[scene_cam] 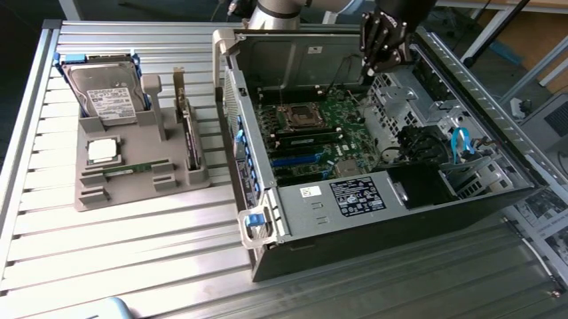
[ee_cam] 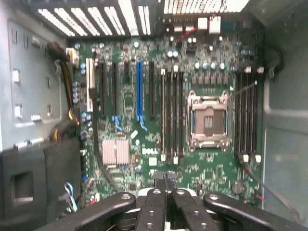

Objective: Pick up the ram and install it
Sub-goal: 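Press down the ram until it locks into place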

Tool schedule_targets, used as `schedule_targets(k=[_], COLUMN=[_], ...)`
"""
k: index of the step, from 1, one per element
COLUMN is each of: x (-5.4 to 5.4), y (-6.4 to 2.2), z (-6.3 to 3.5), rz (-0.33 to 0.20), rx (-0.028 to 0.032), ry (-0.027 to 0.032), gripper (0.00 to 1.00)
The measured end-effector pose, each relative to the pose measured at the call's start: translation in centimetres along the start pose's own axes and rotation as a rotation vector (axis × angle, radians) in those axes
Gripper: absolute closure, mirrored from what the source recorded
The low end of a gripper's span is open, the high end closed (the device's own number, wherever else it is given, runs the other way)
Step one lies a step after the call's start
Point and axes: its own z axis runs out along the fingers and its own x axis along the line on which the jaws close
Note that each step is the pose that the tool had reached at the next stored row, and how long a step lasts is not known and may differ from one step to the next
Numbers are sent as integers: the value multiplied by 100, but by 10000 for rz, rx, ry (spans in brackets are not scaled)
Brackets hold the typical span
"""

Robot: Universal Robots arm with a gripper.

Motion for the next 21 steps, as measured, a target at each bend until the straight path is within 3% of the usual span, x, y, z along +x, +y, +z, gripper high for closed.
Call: schedule_targets(k=[3,21], x=[-1,0], y=[-78,-78], z=[0,-1], rz=[-1,260], rx=[-1,-7], ry=[2,3], gripper=[89,89])
